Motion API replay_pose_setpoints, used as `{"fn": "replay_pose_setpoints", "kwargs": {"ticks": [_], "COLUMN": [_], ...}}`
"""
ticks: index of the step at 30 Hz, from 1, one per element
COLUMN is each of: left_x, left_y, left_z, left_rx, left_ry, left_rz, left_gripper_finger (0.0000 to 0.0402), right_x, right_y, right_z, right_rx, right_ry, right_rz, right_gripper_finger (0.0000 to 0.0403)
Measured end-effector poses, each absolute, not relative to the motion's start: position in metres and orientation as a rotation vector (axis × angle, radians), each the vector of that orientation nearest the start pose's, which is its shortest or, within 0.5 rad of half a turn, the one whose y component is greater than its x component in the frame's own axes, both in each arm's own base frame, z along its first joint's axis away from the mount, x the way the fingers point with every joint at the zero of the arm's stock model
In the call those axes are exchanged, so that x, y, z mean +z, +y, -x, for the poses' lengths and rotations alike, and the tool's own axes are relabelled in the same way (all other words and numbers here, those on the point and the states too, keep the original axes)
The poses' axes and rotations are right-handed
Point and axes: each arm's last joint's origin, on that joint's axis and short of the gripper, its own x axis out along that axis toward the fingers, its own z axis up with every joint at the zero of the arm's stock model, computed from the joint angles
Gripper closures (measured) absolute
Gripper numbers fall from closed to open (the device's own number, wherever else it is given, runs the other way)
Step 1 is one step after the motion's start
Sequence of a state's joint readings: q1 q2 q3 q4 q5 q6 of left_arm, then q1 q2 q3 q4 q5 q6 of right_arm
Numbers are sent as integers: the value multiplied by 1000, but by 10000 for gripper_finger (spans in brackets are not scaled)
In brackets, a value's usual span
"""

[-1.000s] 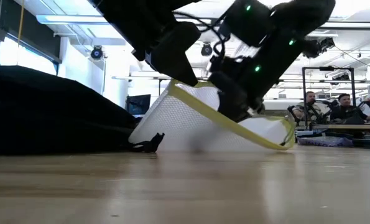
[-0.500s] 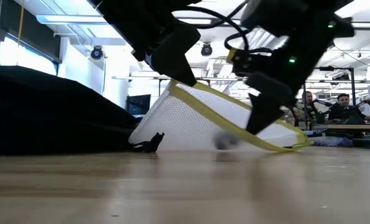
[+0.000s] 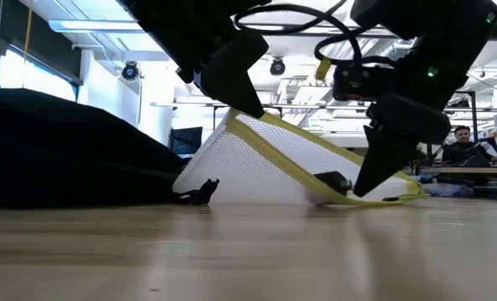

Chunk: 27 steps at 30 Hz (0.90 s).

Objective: Unpack backpack
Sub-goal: Remove the black charger adapter from the transparent zip bag

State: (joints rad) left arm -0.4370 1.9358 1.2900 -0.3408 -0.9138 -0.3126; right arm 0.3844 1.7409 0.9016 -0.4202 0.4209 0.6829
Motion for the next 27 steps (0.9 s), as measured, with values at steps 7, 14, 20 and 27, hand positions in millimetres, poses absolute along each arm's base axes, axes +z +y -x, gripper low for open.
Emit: {"fn": "replay_pose_setpoints", "kwargs": {"ticks": [7, 14, 20, 27], "left_x": [179, 179, 179, 179], "left_y": [-146, -146, -146, -146], "left_z": [-366, -366, -366, -366], "left_rx": [545, 533, 533, 518], "left_ry": [691, 696, 696, 703], "left_rz": [-330, -324, -324, -317], "left_gripper_finger": [402, 402, 402, 402], "right_x": [130, 131, 140, 151], "right_y": [102, 95, 83, 63], "right_z": [-281, -284, -289, -296], "right_rx": [-371, -471, -457, -463], "right_ry": [1143, 1081, 1053, 998], "right_rz": [-167, -164, -157, -74], "right_gripper_finger": [214, 128, 115, 114]}}
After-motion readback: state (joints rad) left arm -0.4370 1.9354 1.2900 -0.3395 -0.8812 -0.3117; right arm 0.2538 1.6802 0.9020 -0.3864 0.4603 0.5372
